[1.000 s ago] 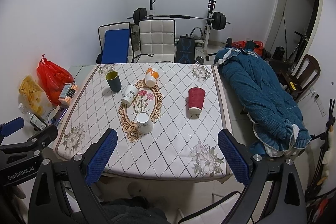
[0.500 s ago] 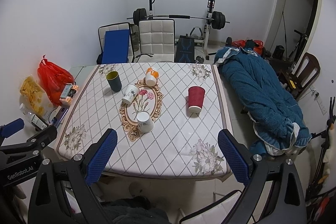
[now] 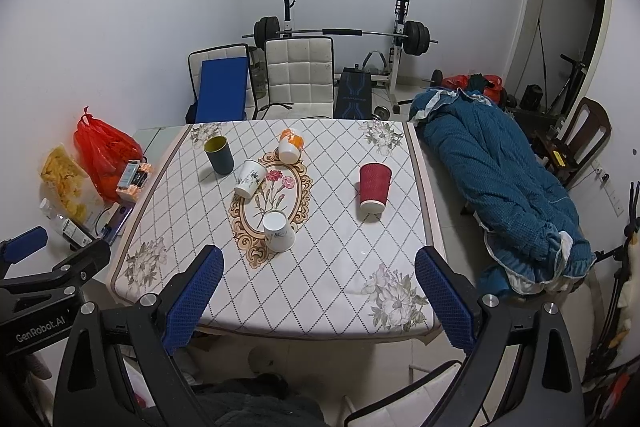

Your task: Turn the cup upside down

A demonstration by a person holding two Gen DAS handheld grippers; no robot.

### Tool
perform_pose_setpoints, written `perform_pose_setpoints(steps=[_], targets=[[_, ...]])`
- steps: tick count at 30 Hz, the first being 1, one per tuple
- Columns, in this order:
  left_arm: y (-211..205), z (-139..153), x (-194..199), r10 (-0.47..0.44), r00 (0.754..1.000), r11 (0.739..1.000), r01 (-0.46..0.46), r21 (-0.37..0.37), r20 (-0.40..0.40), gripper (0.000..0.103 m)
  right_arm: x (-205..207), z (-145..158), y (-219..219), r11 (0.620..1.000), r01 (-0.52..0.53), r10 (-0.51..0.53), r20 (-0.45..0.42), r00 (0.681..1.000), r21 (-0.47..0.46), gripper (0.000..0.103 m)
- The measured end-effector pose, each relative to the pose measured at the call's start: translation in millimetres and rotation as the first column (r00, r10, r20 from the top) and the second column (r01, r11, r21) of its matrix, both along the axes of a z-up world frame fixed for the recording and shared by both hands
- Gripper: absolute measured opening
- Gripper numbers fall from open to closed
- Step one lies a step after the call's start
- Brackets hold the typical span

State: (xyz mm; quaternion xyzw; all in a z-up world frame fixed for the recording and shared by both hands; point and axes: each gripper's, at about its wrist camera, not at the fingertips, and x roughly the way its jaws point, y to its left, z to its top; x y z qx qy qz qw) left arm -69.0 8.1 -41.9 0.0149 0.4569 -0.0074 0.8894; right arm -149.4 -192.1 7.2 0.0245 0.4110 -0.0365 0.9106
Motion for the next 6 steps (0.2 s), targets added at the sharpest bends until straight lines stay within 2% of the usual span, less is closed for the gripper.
perform_pose_setpoints(steps=[6], targets=[[4.5,3.5,-1.5,0.003,1.000,1.000,-0.003,0.005,0.010,0.102,-0.3,0.2,-0.3,1.000,0.000,0.000,0.001,1.000,-0.002,0.099]])
